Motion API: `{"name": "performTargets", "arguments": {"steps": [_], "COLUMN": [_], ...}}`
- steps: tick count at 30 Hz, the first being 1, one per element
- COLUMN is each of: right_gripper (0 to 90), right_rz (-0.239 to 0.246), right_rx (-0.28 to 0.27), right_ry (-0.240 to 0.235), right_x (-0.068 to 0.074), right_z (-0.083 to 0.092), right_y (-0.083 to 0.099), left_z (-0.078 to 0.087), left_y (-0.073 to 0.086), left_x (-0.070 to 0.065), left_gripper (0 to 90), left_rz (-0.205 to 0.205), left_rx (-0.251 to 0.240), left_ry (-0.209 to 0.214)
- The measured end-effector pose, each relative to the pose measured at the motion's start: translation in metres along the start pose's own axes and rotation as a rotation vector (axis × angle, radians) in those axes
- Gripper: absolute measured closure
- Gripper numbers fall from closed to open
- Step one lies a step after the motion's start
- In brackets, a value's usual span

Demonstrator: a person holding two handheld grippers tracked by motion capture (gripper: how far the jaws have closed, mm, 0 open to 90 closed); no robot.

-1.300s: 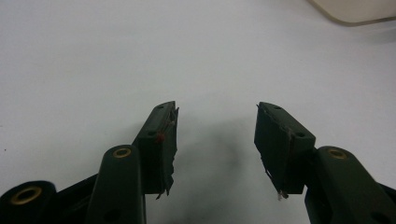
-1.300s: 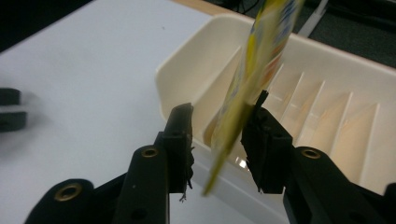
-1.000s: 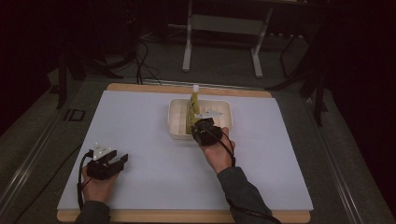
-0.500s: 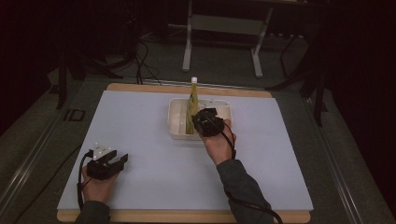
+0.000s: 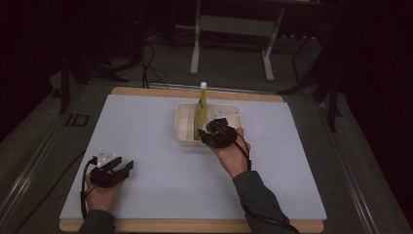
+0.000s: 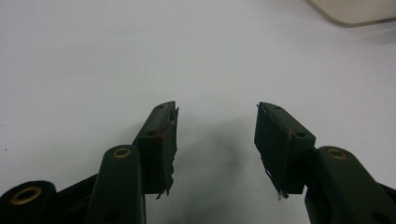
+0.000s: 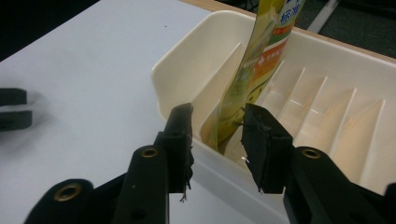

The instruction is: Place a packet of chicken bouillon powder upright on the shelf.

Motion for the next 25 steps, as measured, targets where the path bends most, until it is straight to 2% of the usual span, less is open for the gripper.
{"name": "performTargets", "arguments": {"steps": [3, 5, 14, 23, 25], "right_gripper": [61.8, 57.9, 55.0, 54.8, 54.6], "right_rz": [0.003, 0.000, -0.035, -0.082, -0.086], "right_rx": [-0.003, -0.012, 0.022, 0.053, 0.051], "right_ry": [-0.007, -0.013, -0.008, 0.016, 0.018], "right_x": [-0.001, -0.004, -0.022, -0.053, -0.056], "right_z": [0.004, 0.010, 0.020, 0.033, 0.035], "right_y": [0.002, 0.006, 0.027, 0.069, 0.073], "left_z": [0.000, 0.000, 0.000, 0.000, 0.000], "left_y": [0.000, 0.000, 0.000, 0.000, 0.000], "left_x": [0.000, 0.000, 0.001, 0.000, 0.000], "left_gripper": [48.5, 48.5, 48.4, 48.3, 48.3], "left_rz": [0.000, 0.001, 0.004, 0.005, 0.005], "left_rx": [0.000, -0.005, -0.006, -0.001, 0.001], "left_ry": [0.000, -0.002, -0.007, -0.014, -0.015]}}
Point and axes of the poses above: each handheld gripper's, and its own axes: z roughly backward along the jaws, y roughly out of its underside, x roughly to its left, the point moved 1 cm from there along -z, roughly forward along the jaws, and after that the axes turned 1 degree about -y, right-handed, at the moved point
